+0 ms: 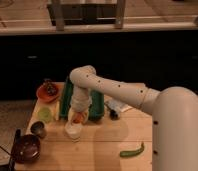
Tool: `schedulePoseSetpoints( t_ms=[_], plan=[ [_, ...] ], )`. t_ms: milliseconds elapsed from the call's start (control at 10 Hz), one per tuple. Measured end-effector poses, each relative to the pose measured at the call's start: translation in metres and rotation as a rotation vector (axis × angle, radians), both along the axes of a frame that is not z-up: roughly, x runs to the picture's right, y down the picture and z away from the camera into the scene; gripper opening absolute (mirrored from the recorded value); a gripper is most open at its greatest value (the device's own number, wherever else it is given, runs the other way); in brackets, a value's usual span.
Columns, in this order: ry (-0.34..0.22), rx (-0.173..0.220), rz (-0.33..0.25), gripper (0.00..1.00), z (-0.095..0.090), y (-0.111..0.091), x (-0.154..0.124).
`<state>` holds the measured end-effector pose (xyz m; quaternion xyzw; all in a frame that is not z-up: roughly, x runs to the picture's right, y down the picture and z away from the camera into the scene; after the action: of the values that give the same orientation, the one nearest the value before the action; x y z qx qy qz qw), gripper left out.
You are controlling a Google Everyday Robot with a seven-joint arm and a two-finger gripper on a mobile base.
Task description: Place apple in paper cup
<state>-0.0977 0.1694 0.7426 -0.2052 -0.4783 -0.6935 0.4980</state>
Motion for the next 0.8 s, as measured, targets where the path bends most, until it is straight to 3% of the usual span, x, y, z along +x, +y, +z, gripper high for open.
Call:
schedulePoseSetpoints(
  t_ms=[800],
  plan=[
    [-0.001,-0.001,-0.004,0.41,0.0005,-0.0001,0.0003]
  ],
)
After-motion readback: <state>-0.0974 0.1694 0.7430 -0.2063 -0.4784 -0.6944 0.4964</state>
